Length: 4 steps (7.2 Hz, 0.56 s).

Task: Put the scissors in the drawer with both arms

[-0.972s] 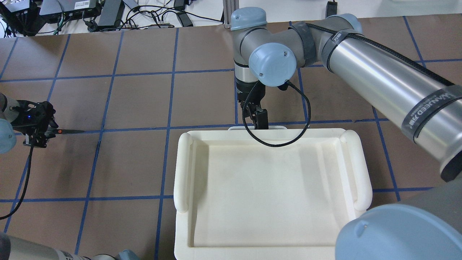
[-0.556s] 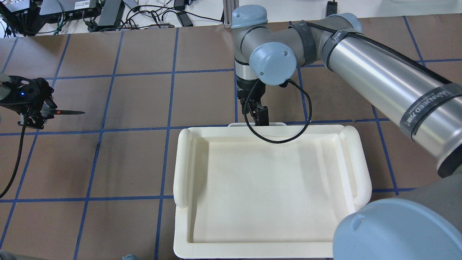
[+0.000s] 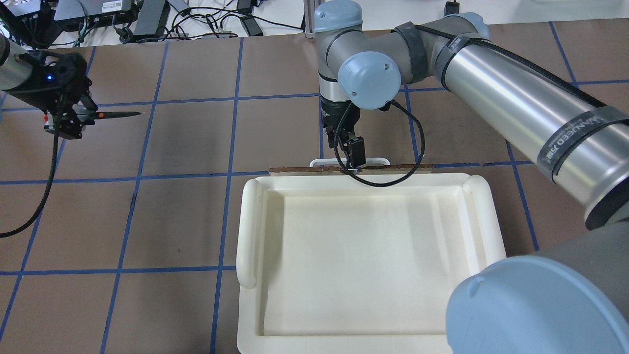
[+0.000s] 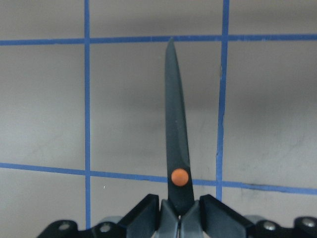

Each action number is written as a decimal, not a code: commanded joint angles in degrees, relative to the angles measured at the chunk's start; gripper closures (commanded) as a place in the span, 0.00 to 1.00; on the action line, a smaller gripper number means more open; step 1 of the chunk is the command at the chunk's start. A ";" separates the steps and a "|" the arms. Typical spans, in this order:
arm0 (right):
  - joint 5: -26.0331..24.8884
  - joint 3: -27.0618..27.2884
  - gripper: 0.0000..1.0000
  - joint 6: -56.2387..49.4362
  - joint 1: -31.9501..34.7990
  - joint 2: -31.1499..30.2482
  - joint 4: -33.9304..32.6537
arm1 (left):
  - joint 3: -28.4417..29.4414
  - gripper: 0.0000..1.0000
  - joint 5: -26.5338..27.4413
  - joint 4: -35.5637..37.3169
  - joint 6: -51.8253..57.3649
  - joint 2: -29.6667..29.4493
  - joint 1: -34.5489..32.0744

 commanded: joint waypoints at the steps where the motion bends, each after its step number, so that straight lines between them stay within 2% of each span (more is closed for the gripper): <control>1: -0.96 -1.30 0.00 -1.67 -0.29 0.79 -0.10 | 1.71 0.86 0.16 -3.31 -12.90 1.38 -6.78; 2: -1.48 -2.09 0.00 -1.77 -0.29 1.57 -0.01 | 2.84 0.86 0.07 -7.07 -17.91 1.91 -8.89; 4: -1.66 -2.36 0.00 -2.73 -0.55 1.67 -0.45 | 4.87 0.86 3.23 -16.22 -18.84 1.21 -11.62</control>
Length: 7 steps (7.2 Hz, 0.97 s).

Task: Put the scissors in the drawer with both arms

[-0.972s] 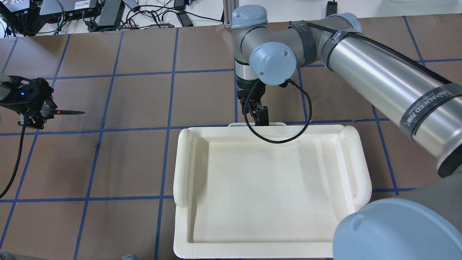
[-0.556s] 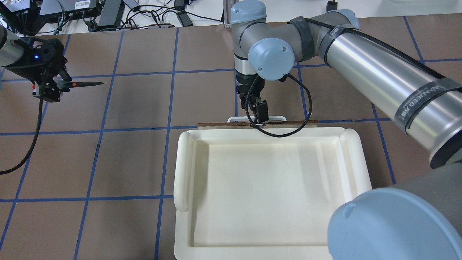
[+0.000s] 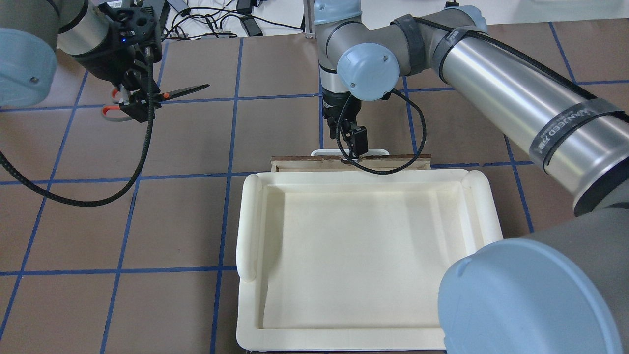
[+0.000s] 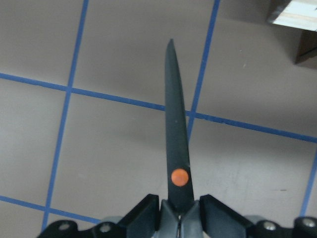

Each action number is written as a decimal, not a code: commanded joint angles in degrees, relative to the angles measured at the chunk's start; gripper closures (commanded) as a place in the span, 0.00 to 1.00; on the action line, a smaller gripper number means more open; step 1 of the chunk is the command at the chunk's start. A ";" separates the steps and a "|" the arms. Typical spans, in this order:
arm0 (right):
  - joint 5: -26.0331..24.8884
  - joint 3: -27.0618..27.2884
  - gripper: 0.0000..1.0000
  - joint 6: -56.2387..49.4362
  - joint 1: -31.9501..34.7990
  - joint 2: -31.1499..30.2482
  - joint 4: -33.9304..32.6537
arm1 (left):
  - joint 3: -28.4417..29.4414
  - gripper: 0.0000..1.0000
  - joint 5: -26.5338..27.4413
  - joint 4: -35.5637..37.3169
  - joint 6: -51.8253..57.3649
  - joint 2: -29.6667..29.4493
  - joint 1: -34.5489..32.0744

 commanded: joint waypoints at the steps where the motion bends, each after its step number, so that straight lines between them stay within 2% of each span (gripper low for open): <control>1: -0.08 -0.33 0.00 -0.90 -0.61 0.15 -0.43 | 1.03 0.86 1.45 -8.22 -1.03 -0.21 -2.35; 6: -0.43 -3.14 0.00 -2.05 -0.70 2.44 -0.87 | 1.03 0.86 1.54 -9.66 -0.50 -0.04 -2.44; 7: -0.52 -3.32 0.00 -2.66 -0.70 2.61 -1.13 | 1.20 0.88 3.19 -9.49 -1.37 0.40 -2.96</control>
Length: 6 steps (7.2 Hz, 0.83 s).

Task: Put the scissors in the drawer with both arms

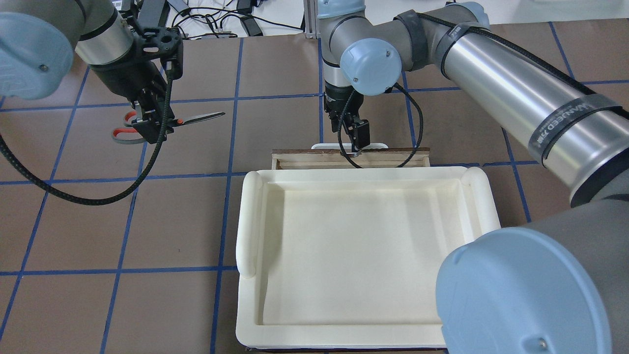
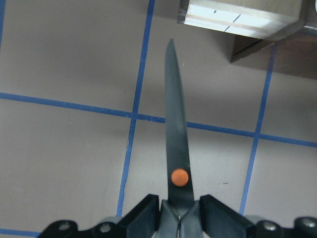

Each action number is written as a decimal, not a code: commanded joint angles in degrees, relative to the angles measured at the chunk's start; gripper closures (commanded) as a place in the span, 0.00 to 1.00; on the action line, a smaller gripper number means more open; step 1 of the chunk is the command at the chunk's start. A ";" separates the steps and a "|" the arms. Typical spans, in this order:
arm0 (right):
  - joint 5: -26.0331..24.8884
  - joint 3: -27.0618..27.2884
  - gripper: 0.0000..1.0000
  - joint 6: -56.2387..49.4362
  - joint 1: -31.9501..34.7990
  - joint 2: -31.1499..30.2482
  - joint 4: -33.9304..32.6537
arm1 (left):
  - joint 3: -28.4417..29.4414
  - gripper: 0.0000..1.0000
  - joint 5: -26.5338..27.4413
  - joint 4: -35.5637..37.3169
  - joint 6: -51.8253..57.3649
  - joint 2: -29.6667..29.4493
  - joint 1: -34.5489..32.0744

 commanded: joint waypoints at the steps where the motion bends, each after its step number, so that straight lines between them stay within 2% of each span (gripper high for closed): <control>1: 0.00 -0.71 0.00 -0.78 0.00 0.62 -0.63 | 1.26 0.91 2.91 -0.08 -2.42 0.89 -2.11; 3: 0.00 -2.11 0.00 -1.31 -0.44 0.80 -0.73 | 2.32 0.91 2.93 -0.52 -6.64 1.33 -5.36; 6: -0.08 -2.82 0.00 -2.97 -0.97 0.80 -0.81 | 2.32 0.91 2.92 0.09 -6.74 1.51 -5.38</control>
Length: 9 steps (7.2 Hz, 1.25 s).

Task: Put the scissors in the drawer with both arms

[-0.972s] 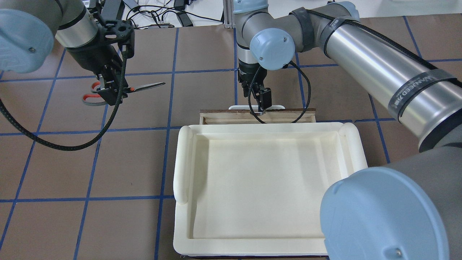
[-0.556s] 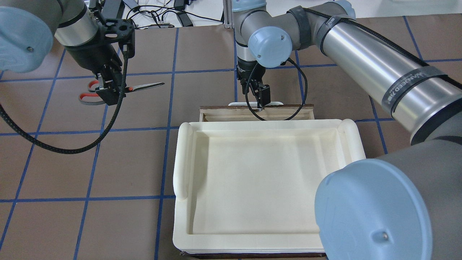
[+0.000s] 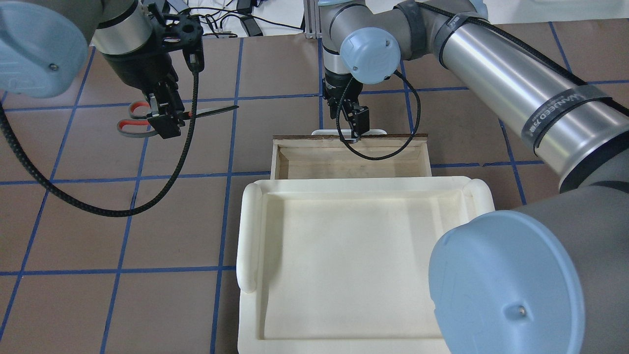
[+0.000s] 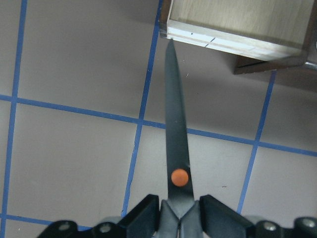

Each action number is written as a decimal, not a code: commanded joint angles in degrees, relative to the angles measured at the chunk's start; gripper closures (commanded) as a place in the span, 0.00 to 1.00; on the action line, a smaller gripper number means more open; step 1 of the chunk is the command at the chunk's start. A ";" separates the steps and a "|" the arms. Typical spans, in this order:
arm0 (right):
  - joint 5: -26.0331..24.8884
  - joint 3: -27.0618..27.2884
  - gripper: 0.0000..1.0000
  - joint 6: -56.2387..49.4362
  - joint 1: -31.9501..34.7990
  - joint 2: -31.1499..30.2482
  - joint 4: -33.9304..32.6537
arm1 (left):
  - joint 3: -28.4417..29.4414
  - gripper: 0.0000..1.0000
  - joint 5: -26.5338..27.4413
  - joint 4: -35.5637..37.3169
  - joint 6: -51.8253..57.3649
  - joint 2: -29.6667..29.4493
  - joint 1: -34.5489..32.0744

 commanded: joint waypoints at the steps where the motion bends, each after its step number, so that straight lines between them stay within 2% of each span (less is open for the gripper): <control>1: -0.62 -0.81 0.00 -1.28 -0.51 0.01 0.02 | 0.02 0.91 -0.02 0.36 0.23 0.12 -0.03; 4: -0.71 -1.34 0.00 -2.25 -0.60 0.97 -0.85 | -0.06 0.96 -0.29 3.87 0.67 -1.28 -0.12; 9: -0.71 -3.27 0.00 -2.25 -0.60 1.94 -1.56 | -0.24 1.00 -1.26 3.88 0.23 -1.11 -0.03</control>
